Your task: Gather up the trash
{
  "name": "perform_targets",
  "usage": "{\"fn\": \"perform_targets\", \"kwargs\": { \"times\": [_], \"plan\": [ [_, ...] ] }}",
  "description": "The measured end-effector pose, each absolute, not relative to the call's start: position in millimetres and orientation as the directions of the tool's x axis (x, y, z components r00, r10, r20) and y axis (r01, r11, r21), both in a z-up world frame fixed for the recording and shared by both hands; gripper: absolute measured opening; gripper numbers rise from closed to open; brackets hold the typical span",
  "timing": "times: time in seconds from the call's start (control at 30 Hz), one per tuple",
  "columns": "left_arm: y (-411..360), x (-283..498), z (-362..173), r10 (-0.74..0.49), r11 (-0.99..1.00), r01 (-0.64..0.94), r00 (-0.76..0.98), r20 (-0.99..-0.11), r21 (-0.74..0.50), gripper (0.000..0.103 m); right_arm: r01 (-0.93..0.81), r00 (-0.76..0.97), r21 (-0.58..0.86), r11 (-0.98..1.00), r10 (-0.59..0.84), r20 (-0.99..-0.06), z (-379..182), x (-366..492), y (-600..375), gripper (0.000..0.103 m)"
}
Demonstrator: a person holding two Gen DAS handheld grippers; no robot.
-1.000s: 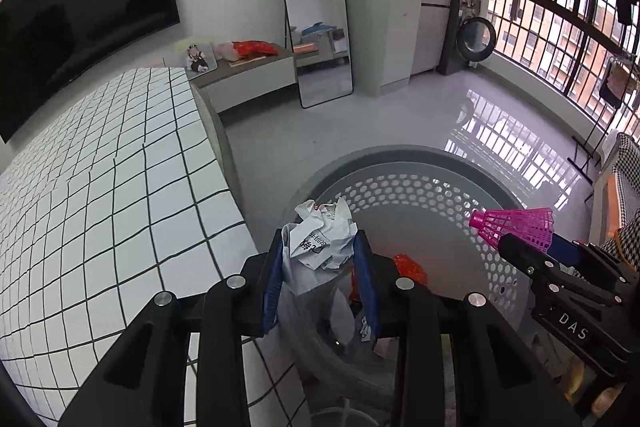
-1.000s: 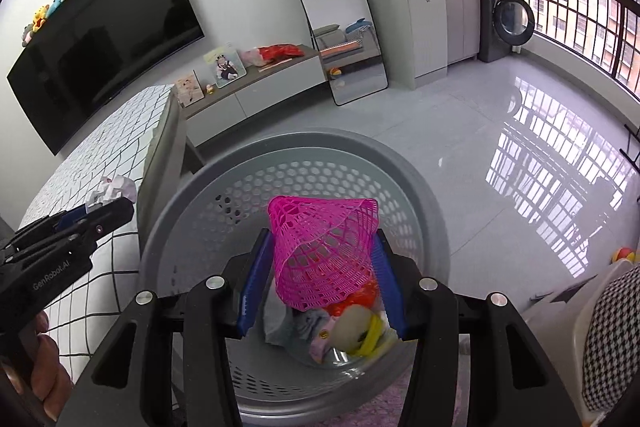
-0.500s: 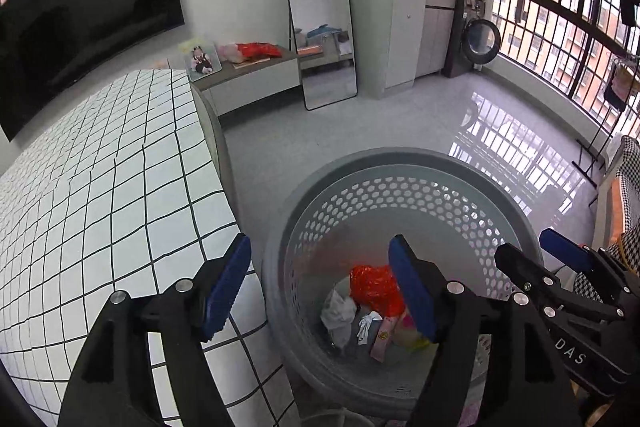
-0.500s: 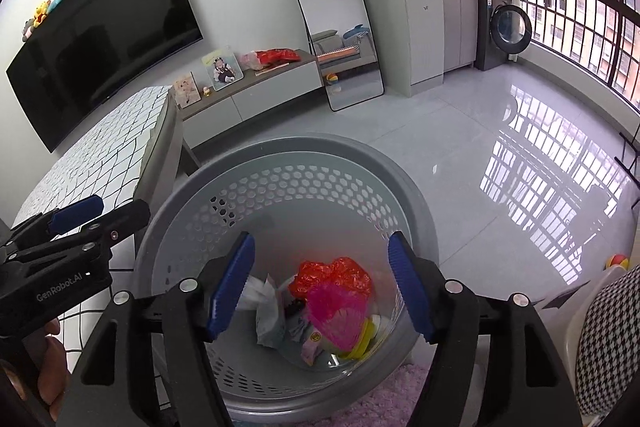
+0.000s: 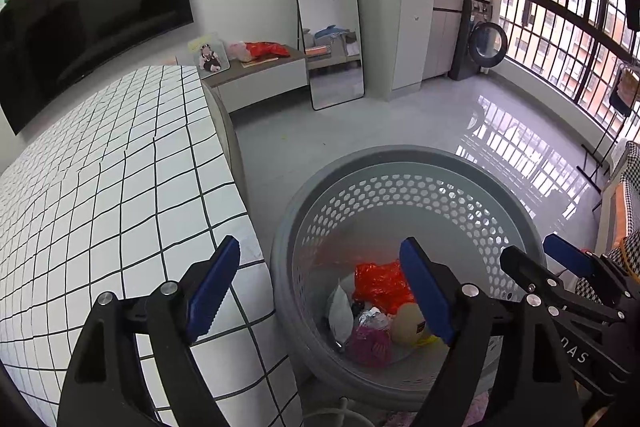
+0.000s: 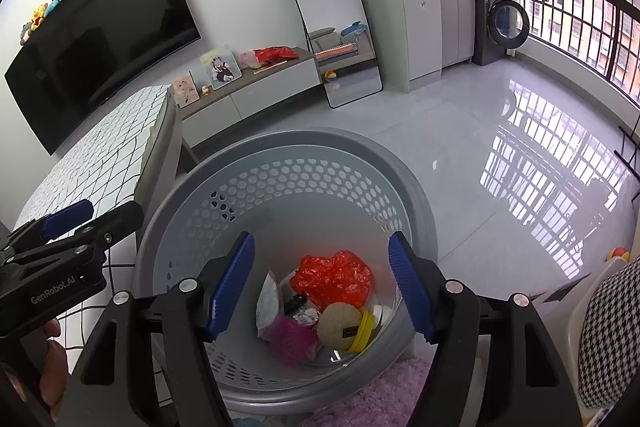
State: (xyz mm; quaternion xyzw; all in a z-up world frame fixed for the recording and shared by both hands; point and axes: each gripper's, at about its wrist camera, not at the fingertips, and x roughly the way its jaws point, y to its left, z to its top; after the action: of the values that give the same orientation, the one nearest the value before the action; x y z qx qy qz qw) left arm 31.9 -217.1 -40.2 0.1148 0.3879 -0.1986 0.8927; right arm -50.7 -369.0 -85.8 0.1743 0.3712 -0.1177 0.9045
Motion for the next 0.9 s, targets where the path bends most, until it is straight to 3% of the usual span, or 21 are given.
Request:
{"fn": "perform_targets", "kwargs": {
  "times": [0.3, 0.9],
  "plan": [
    [-211, 27, -37, -0.254, 0.904, 0.424, 0.641, -0.724, 0.058, 0.095, 0.349, 0.699, 0.224, 0.910, -0.094, -0.709, -84, -54, -368, 0.070],
    [-206, 25, -36, -0.237, 0.912, 0.405, 0.650, -0.722, 0.065, 0.096, 0.354, 0.699, 0.216, 0.910, -0.104, -0.708, -85, -57, -366, 0.071]
  ]
}}
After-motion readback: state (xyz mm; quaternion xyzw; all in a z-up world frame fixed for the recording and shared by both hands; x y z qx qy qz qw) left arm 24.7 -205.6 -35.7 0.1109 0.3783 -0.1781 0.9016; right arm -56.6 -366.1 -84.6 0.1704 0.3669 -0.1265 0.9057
